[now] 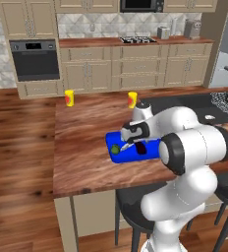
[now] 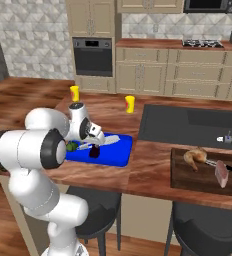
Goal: Gather the avocado and eggplant from the fridge and place them on a tray on the dining counter. Then gather the steak and chicken drumstick from the fridge and place them on the other tray.
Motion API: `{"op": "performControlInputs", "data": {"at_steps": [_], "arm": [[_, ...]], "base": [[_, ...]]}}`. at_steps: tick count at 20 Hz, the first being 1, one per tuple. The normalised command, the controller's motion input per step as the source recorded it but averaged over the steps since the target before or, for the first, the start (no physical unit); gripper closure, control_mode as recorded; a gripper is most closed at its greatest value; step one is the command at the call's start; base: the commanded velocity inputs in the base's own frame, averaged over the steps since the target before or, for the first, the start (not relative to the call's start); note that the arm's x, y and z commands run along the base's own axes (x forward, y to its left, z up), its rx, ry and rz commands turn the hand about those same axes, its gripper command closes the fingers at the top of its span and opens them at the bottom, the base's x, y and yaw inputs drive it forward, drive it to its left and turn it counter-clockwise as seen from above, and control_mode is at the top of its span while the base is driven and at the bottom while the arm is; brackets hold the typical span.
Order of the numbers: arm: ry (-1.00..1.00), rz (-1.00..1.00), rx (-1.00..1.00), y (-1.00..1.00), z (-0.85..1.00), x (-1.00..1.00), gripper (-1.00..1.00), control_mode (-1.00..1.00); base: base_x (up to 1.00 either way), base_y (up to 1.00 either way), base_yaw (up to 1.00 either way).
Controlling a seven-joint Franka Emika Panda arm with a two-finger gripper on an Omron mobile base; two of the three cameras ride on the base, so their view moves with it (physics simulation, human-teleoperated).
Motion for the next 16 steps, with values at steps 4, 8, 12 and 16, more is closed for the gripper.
{"op": "performControlInputs", "data": {"at_steps": [4,8,12,16], "arm": [[-0.06,-0.03,0.0,0.0,0.54,-0.18,-1.0,-1.0],[-0.04,-0.07,0.0,-0.09,0.66,-0.5,-1.0,-1.0],[-0.07,-0.08,0.0,-0.08,0.69,-0.83,-1.0,-1.0],[-0.1,-0.07,0.0,-0.11,0.74,-0.99,-1.0,-1.0]], "base": [[0.0,0.0,0.0],[0.0,0.0,0.0],[0.0,0.0,0.0],[0.0,0.0,0.0]]}}
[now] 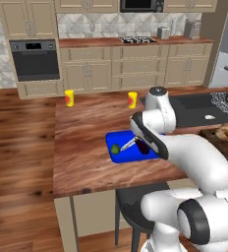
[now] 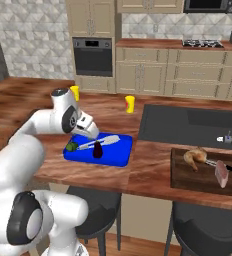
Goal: Gather the avocado and eggplant from the fridge and place them on a tray on the dining counter. Then gather the steak and chicken drumstick from the fridge and place them on the other tray.
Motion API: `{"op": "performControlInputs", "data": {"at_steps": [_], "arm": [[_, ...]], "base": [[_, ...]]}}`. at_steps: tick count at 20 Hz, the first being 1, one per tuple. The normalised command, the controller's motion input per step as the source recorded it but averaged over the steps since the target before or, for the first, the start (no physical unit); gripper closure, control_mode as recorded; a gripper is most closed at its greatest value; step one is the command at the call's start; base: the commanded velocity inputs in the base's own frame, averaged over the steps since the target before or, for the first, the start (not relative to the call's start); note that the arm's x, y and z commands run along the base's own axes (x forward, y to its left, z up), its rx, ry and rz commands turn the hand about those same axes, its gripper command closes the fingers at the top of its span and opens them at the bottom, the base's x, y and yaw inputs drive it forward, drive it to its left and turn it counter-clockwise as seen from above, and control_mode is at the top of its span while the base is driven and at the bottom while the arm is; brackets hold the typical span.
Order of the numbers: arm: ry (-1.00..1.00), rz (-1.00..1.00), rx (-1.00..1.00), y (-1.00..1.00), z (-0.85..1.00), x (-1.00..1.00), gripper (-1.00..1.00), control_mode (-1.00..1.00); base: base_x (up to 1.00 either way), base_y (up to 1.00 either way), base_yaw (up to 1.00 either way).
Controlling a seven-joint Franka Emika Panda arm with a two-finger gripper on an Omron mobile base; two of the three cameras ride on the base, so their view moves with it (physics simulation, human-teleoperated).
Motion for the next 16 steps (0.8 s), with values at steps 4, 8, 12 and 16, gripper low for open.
{"op": "performControlInputs", "data": {"at_steps": [4,8,12,16], "arm": [[-0.07,-0.07,0.01,-0.16,0.74,-0.93,-1.0,-1.0],[-0.02,-0.06,0.01,-0.26,0.68,-0.8,-1.0,-1.0],[0.0,-0.06,0.02,-0.37,0.59,-0.71,-1.0,-1.0],[0.0,-0.05,0.0,-0.58,0.43,-0.49,-1.0,-1.0]], "base": [[0.0,0.0,0.0],[0.0,0.0,0.0],[0.0,0.0,0.0],[0.0,0.0,0.0]]}}
